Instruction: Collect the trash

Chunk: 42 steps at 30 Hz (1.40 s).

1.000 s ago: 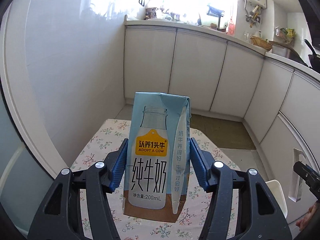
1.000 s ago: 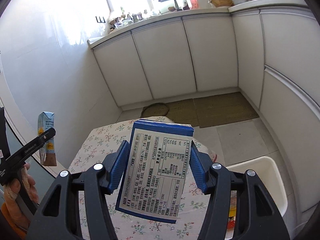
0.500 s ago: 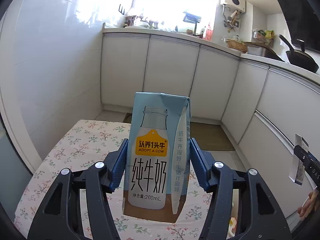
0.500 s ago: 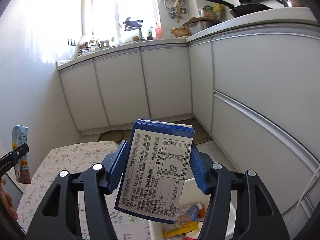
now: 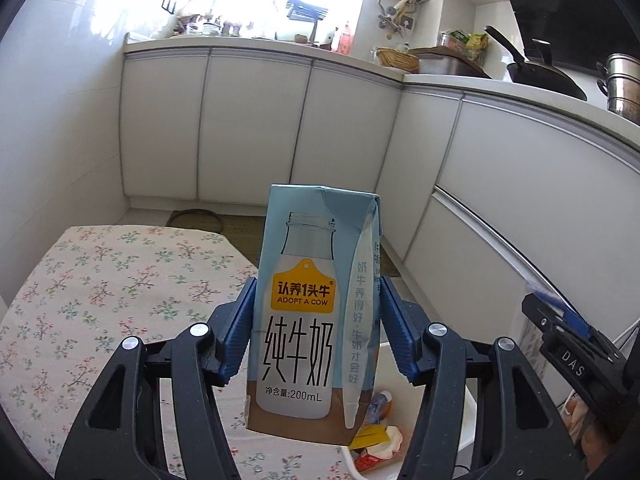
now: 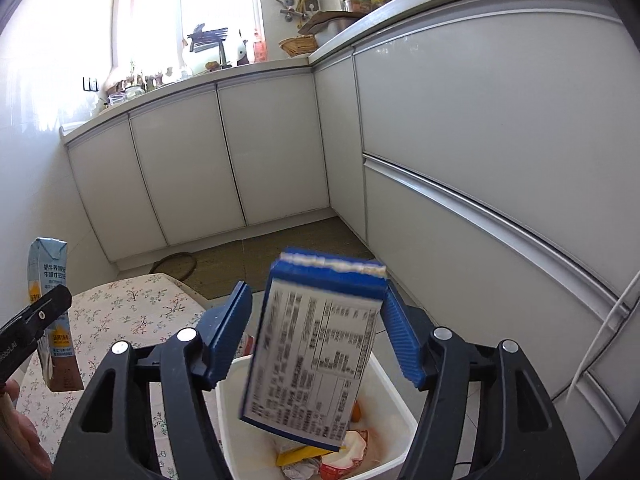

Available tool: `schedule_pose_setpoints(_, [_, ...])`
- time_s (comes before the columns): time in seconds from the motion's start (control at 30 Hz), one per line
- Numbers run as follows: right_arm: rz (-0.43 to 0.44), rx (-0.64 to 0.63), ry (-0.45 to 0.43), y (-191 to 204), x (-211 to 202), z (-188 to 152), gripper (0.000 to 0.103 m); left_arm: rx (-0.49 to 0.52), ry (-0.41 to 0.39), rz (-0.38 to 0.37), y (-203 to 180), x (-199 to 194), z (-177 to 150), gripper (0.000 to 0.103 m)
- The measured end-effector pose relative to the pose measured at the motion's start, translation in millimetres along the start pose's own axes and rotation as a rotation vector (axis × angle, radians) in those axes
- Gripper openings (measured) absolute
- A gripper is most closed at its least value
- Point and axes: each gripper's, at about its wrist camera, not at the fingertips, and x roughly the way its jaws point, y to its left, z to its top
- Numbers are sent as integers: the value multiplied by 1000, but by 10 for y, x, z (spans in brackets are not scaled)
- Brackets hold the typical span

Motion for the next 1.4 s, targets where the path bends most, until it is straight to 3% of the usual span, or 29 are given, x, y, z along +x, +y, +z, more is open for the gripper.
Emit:
schedule_pose_setpoints(0.3, [-103, 73, -24, -425, -30, -9, 89, 68, 37, -108, -617, 294, -18, 57])
schedule_pose_setpoints(0.63, [-280, 172, -55, -1056, -143, -38, 95, 141, 115, -186, -1128, 588, -109, 59])
schedule_pose_setpoints(0.83, [-317, 213, -44, -1265, -147, -64, 96, 151, 135, -174, -1297, 684, -137, 94])
schedule_pose_setpoints(1.03, [-314, 208, -42, -1237, -194, -69, 96, 156, 121, -122, -1295, 638, -138, 96])
schedule_pose_setpoints(1.13, [-320, 204, -26, -1132, -217, -76, 96, 156, 77, -53, -1189, 507, -113, 96])
schedule_pose_setpoints(1.27, [-260, 189, -30, -894, -275, -80, 96, 178, -22, 33, -998, 213, -92, 96])
schedule_pose_setpoints(1.33, [-208, 171, -37, -719, -322, -78, 96, 157, -50, 23, -826, 46, -95, 96])
schedule_pose_setpoints(1.4, [-191, 149, -48, -524, -394, -87, 96, 125, -7, 17, -629, -42, -93, 96])
